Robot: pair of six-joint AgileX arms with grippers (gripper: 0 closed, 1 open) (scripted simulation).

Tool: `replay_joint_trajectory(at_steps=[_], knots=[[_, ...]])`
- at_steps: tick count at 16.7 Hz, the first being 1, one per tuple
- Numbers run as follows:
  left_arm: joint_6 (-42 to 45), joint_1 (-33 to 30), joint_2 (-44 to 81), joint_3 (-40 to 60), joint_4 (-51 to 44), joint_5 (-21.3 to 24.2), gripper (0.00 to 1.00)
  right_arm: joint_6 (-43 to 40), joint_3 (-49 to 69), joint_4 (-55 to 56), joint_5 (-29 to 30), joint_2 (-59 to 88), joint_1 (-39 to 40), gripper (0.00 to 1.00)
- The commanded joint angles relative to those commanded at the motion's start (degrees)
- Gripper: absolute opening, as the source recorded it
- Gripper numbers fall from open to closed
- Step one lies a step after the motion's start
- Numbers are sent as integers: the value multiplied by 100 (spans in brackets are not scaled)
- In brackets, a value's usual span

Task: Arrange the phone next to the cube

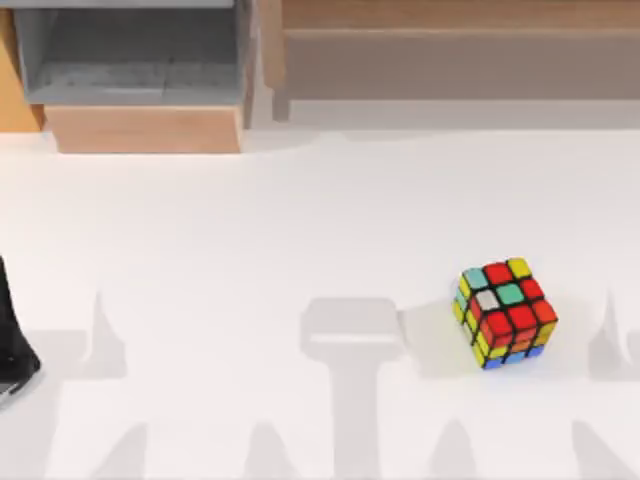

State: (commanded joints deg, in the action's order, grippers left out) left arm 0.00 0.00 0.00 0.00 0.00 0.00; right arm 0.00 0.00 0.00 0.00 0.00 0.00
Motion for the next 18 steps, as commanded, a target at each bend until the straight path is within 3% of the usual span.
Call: replay_joint_trajectory(at_steps=[4,8,18], knots=[[175,49,191,142,-137,-7,100,0,0,0,0,0,0,100],[1054,262,1289,853,-832,-4,100,0,0,0,0,0,0,100],[4386,1085,6715,3471,-3619,43,100,0,0,0,0,0,0,100]])
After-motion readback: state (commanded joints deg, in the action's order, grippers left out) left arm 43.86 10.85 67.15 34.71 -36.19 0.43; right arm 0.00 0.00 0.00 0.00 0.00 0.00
